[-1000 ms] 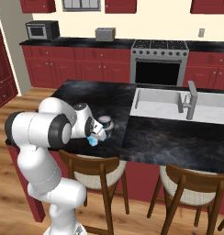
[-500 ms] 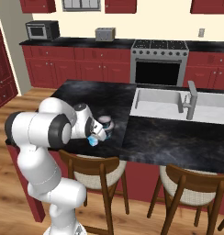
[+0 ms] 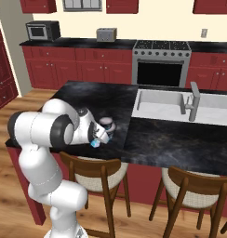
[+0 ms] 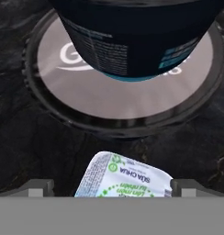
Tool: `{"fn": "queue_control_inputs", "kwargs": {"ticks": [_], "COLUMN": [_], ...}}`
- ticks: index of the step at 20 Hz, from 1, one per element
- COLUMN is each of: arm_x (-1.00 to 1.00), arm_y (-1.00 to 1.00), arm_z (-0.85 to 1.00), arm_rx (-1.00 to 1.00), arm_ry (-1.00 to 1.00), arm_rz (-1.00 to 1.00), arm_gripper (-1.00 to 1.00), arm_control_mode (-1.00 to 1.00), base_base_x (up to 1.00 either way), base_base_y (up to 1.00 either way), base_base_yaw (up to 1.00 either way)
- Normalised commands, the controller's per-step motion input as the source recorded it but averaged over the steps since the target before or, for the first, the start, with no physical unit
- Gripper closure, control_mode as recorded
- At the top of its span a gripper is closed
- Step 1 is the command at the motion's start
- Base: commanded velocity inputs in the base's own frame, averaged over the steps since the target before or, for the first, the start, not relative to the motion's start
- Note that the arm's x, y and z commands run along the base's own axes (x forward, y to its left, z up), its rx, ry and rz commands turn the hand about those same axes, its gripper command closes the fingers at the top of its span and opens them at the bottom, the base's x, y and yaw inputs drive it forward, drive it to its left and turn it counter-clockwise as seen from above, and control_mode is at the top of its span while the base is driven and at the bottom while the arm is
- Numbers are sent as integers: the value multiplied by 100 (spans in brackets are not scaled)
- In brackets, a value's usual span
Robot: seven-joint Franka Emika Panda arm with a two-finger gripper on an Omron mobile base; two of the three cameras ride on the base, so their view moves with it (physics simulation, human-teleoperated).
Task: Stack the yogurt containers by placing the smaller containers on top of the larger containers.
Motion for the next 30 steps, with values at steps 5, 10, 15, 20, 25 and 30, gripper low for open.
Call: {"fn": "queue_control_inputs", "kwargs": {"ticks": [5, 10, 15, 20, 25, 30], "arm_x": [0, -5, -4, -3, -1, -19], "arm_y": [0, 1, 6, 11, 0, 0], "arm_z": [-17, -12, -14, -11, 0, 29], "arm_rx": [0, 0, 0, 0, 0, 0], "arm_ry": [-6, 0, 0, 0, -1, -9], "arm_rz": [0, 0, 0, 0, 0, 0], "arm_gripper": [-100, -100, -100, 100, 100, 100], "arm_control_mode": [-100, -100, -100, -100, -100, -100], "base_base_x": [0, 0, 0, 0, 0, 0], "base_base_y": [0, 0, 0, 0, 0, 0], "base_base_yaw": [0, 0, 0, 0, 0, 0]}}
